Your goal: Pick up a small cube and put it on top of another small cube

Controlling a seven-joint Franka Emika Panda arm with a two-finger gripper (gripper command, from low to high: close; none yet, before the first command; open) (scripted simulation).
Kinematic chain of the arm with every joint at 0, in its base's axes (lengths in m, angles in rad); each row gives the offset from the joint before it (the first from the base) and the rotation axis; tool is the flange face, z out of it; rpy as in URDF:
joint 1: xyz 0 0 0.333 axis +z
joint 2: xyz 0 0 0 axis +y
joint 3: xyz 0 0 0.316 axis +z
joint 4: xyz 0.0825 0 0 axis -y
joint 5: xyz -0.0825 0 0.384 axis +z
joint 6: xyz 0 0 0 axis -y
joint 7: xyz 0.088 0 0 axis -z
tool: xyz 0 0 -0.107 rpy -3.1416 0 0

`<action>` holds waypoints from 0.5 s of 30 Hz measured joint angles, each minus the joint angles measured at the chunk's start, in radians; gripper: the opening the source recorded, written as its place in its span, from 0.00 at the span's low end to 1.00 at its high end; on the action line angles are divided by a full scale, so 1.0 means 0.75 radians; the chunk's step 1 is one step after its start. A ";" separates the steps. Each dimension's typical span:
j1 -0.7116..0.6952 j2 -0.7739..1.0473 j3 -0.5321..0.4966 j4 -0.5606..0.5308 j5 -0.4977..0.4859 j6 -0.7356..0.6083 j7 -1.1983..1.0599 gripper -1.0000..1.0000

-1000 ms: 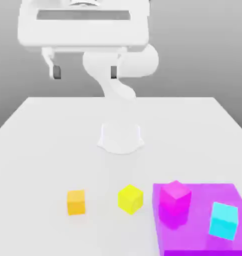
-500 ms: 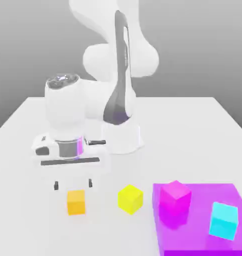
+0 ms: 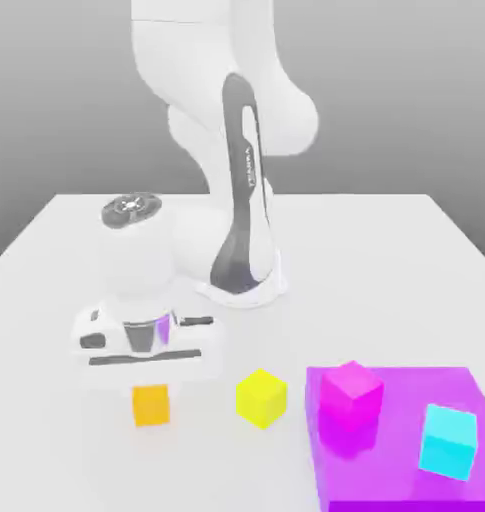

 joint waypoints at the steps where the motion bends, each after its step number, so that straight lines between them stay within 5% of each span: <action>1: 0.014 -0.044 -0.025 -0.009 -0.044 -0.034 0.033 0.00; 5: 0.076 -0.173 -0.027 0.006 -0.161 -0.179 0.063 0.00; 15: 0.469 -0.138 0.236 0.456 -0.205 -0.594 -0.495 0.00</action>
